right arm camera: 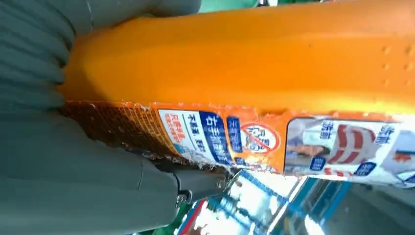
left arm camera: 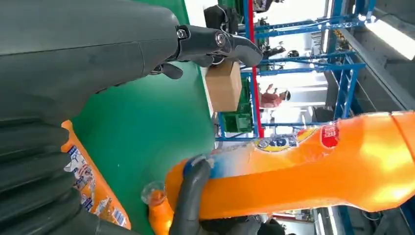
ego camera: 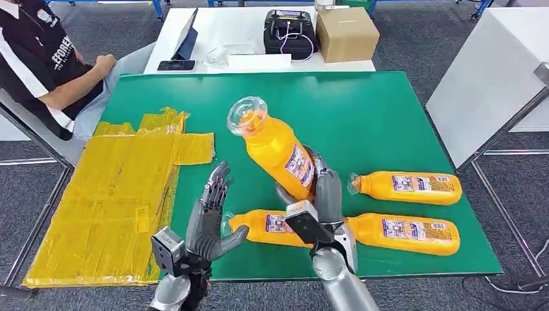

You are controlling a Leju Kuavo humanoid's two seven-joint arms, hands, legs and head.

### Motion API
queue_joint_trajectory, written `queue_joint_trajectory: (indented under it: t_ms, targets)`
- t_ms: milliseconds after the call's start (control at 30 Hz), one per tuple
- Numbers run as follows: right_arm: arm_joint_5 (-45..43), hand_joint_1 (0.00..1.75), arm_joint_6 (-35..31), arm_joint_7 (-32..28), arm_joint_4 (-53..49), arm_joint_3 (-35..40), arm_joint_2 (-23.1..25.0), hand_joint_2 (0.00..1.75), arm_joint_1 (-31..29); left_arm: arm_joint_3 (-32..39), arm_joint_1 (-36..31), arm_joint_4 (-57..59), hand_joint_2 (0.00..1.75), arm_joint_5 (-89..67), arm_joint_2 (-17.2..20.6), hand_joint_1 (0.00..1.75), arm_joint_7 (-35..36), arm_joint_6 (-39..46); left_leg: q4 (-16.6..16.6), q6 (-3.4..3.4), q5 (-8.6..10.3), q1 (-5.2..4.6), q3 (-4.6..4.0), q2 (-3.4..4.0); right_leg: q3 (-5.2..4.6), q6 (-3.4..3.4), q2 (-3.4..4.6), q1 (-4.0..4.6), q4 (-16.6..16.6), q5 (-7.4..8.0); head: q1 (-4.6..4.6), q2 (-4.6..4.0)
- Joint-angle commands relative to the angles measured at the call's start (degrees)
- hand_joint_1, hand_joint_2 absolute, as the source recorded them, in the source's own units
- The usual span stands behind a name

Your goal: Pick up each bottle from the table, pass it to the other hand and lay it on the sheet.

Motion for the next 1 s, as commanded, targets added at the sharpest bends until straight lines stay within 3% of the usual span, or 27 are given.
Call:
queue_joint_trajectory:
  t_ms: [33,300,633,1000]
  targets:
    - [2.80,1.75,4.63,0.03,7.27,9.08,-0.76,1.75,-1.83,-1.16,-1.89,2.43,1.75,-0.18,0.29,0.00,0.24,-0.10,-0.06,-0.06,-0.09,0.06,0.25,0.16,0.26,-0.05,0.07,0.08,-0.13,-0.04,0.00,0.00]
    - [3.91,1.75,5.26,-0.48,16.70,11.33,0.51,1.75,-3.71,-1.64,-3.13,3.95,1.75,0.36,0.08,0.00,0.29,-0.36,-0.08,-0.03,-0.03,0.02,0.16,0.10,0.15,-0.03,0.05,0.04,-0.08,-0.02,0.00,0.00]
    - [4.04,1.75,5.38,-0.65,17.33,11.57,0.73,1.75,-3.78,-1.58,-3.36,4.02,1.75,0.57,-0.01,0.00,0.26,-0.38,-0.12,-0.08,-0.12,0.14,0.39,0.16,0.46,-0.09,0.02,0.16,-0.25,-0.06,0.00,0.00]
    - [6.18,1.75,5.62,-0.98,22.80,15.10,2.06,1.75,-4.37,-1.37,-4.60,6.37,1.75,1.93,-0.84,0.00,0.08,-0.06,-0.06,-0.03,-0.03,0.05,0.14,0.03,0.16,-0.04,-0.04,0.05,-0.09,-0.04,0.00,0.00]
